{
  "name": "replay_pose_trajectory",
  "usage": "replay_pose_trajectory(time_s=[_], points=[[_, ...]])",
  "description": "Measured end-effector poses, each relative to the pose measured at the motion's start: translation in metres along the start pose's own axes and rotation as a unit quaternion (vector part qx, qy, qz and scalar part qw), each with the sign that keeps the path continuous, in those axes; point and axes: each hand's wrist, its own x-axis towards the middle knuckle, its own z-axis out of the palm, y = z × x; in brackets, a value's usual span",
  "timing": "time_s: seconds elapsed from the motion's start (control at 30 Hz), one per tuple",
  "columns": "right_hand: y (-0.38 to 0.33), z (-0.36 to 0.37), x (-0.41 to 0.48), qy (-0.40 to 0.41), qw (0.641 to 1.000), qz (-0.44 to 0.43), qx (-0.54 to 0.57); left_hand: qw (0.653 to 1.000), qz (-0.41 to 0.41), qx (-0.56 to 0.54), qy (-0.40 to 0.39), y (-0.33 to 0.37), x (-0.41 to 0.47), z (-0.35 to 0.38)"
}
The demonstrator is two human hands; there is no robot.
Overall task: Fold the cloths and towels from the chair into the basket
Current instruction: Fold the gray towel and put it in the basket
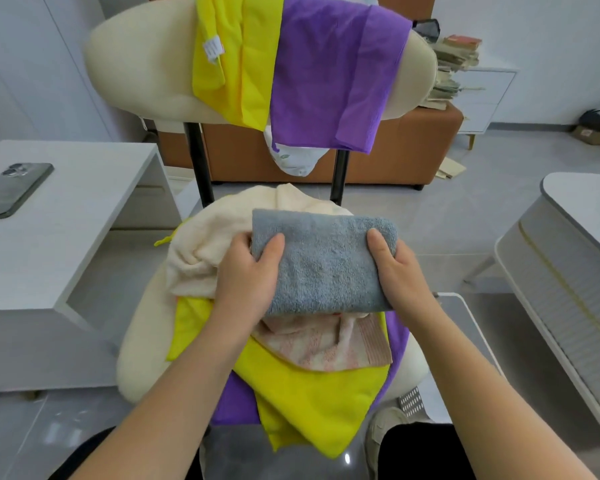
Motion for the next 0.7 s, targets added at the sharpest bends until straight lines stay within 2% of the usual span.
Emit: replay_pose_trajectory(time_s=[0.03,0.07,0.13,0.17,0.2,0.23,0.27,0.33,0.4,0.47,0.53,0.6,0.63,0.67,0.7], points=[[0.001,0.001,0.002,0.006,0.999,0.03,-0.01,0.993,0.108,0.033,0.033,0.0,-0.003,0.0],[0.002,0.001,0.004,0.001,0.997,0.076,-0.005,0.971,0.224,0.069,0.038,0.001,-0.005,-0.001],[0.001,0.001,0.006,-0.051,0.982,0.176,0.053,0.901,0.408,0.148,-0.013,-0.005,-0.002,-0.004],[0.002,0.001,0.006,-0.074,0.973,0.208,0.073,0.872,0.46,0.167,-0.033,-0.009,0.001,-0.007],[0.002,0.002,0.005,-0.091,0.968,0.219,0.078,0.862,0.477,0.167,-0.04,-0.012,0.004,-0.009],[0.0,0.002,0.004,-0.097,0.97,0.212,0.069,0.874,0.463,0.147,-0.032,-0.014,0.006,-0.01],[-0.003,0.003,0.004,-0.088,0.977,0.187,0.059,0.902,0.418,0.111,-0.015,-0.013,0.007,-0.01],[-0.014,0.005,0.0,-0.06,0.99,0.104,0.073,0.961,0.273,0.031,0.03,-0.008,0.009,-0.009],[-0.027,0.005,-0.01,-0.045,0.994,-0.039,0.09,0.995,0.087,-0.01,0.039,-0.009,0.015,-0.005],[-0.034,0.004,-0.024,-0.028,0.973,-0.229,0.0,0.989,-0.108,-0.099,-0.024,-0.012,0.024,-0.004],[-0.035,0.002,-0.033,-0.021,0.925,-0.362,-0.108,0.938,-0.244,-0.213,-0.123,-0.011,0.029,-0.008],[-0.03,0.002,-0.038,-0.008,0.883,-0.438,-0.169,0.905,-0.278,-0.264,-0.182,-0.011,0.029,-0.014],[-0.029,0.001,-0.038,-0.003,0.881,-0.442,-0.168,0.905,-0.274,-0.268,-0.185,-0.009,0.029,-0.014],[-0.028,0.001,-0.037,0.009,0.894,-0.422,-0.152,0.922,-0.249,-0.247,-0.167,-0.007,0.028,-0.013],[-0.029,0.002,-0.035,0.027,0.917,-0.379,-0.121,0.955,-0.187,-0.196,-0.122,-0.006,0.025,-0.01]])
